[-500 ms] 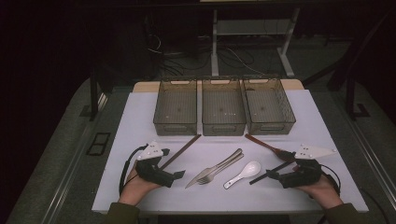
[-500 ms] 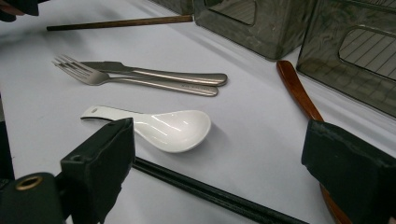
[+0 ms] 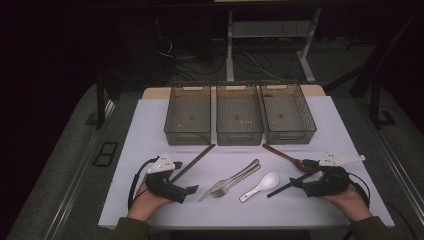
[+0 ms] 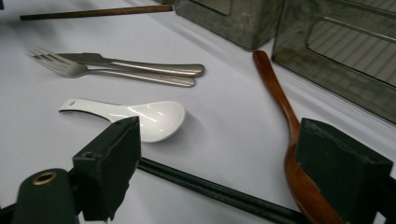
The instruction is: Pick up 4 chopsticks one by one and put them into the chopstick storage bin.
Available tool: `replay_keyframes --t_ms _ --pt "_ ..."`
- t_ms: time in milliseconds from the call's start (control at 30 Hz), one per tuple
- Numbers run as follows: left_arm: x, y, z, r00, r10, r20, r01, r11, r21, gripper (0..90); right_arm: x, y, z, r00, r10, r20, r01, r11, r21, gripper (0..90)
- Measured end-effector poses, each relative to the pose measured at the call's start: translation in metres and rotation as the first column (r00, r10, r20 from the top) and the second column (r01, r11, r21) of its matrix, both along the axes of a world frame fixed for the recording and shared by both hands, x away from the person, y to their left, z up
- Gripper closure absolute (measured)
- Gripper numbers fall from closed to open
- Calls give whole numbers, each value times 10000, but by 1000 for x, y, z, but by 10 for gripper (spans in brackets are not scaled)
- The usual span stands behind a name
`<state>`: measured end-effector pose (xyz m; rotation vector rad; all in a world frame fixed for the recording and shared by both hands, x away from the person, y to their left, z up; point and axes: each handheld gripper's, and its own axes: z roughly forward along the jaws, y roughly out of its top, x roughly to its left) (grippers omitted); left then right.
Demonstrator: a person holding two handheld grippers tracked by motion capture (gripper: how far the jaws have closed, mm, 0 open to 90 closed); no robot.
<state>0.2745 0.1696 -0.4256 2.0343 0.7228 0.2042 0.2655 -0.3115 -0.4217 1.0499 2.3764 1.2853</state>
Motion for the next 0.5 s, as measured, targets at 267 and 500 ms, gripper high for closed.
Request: replay_keyframes --t_ms 267,500 --pt "-1 -1 0 10000 46 -43 -46 9999 -134 0 8 -18 5 9987 -463 -231 460 9988 -159 296" --pt "-1 1 -1 10000 25 -90 -26 10000 -76 0 18 -38 7 9962 -776 -386 761 9964 -384 531"
